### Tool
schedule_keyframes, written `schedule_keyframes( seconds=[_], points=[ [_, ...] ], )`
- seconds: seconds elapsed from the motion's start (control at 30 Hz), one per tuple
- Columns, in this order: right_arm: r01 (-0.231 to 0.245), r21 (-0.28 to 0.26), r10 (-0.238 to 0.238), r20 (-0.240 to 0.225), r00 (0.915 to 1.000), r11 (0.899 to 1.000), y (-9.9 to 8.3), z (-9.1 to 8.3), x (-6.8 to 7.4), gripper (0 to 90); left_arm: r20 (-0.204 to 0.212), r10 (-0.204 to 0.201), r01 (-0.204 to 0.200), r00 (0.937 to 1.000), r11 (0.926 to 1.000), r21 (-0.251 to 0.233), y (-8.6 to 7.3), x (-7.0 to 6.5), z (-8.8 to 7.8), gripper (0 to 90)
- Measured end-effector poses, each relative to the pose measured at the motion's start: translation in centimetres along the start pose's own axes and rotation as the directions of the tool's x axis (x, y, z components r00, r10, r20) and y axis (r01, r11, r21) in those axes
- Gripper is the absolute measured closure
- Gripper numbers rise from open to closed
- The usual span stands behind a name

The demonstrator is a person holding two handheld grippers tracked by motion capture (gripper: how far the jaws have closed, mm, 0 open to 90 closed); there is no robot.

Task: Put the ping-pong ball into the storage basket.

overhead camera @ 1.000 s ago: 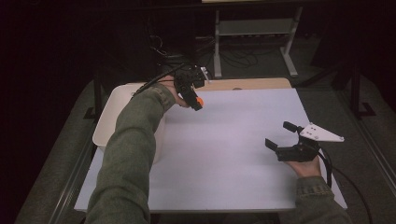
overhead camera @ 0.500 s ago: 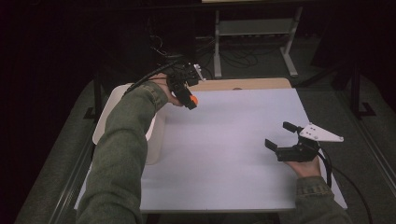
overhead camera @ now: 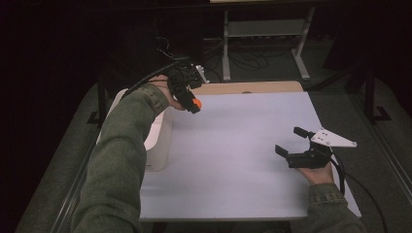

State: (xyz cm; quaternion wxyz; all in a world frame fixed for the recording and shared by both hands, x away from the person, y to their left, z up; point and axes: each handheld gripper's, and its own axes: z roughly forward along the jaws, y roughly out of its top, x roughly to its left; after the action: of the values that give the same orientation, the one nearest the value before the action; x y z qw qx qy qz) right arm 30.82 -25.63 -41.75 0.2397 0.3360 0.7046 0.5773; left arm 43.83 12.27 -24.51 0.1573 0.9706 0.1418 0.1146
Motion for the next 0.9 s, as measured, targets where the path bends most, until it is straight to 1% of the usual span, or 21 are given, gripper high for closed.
schedule_keyframes(
  seconds=[0.07, 0.2, 0.47, 0.53, 0.57, 0.63, 0.7, 0.73, 0.83, 0.9],
  points=[
    [0.0, 0.001, 0.0, 0.0, 1.0, 1.0, 0.0, 0.0, 0.0, 0.0, 0.001, -0.009, 0.009, 1.0, 0.9999, -0.007, -0.2, 0.1, -0.3, 50.9],
    [0.0, 0.001, 0.0, -0.001, 1.0, 1.0, 0.0, 0.0, -0.1, 0.0, -0.001, -0.023, 0.023, 0.9997, 0.9997, 0.006, -0.9, 0.4, -0.9, 50.9],
    [-0.002, 0.002, 0.002, 0.001, 1.0, 1.0, 0.0, 0.0, -0.1, 0.0, -0.017, -0.041, 0.041, 0.999, 0.9991, -0.012, -2.2, 0.6, -2.5, 50.9],
    [-0.002, 0.005, 0.002, -0.007, 1.0, 1.0, 0.0, 0.1, -0.1, 0.0, -0.029, -0.043, 0.043, 0.9987, 0.9991, -0.002, -2.7, 0.6, -2.8, 50.9],
    [-0.002, 0.005, 0.002, -0.007, 1.0, 1.0, 0.0, 0.1, -0.1, 0.0, -0.03, -0.051, 0.051, 0.9982, 0.9987, 0.0, -2.9, 0.7, -3.0, 50.9],
    [-0.001, 0.009, 0.001, -0.011, 0.9999, 1.0, -0.1, 0.1, 0.0, 0.0, -0.035, -0.053, 0.053, 0.998, 0.9986, 0.003, -3.3, 0.8, -3.3, 50.9],
    [0.0, 0.011, 0.0, -0.01, 1.0, 1.0, -0.1, 0.1, 0.0, 0.0, -0.039, -0.058, 0.059, 0.9975, 0.9983, 0.004, -3.6, 0.8, -3.6, 50.9],
    [0.0, 0.011, 0.0, -0.01, 1.0, 1.0, -0.1, 0.1, 0.0, 0.0, -0.042, -0.054, 0.054, 0.9976, 0.9985, 0.005, -3.7, 0.8, -3.8, 50.9],
    [-0.001, 0.01, 0.001, -0.008, 1.0, 1.0, -0.1, 0.1, -0.1, 0.0, -0.047, -0.066, 0.067, 0.9967, 0.9978, 0.0, -4.1, 0.8, -4.4, 50.9],
    [-0.001, 0.011, 0.001, -0.008, 1.0, 1.0, -0.1, 0.1, -0.1, 0.0, -0.049, -0.063, 0.063, 0.9968, 0.998, 0.006, -4.4, 0.8, -4.8, 50.9]
  ],
)
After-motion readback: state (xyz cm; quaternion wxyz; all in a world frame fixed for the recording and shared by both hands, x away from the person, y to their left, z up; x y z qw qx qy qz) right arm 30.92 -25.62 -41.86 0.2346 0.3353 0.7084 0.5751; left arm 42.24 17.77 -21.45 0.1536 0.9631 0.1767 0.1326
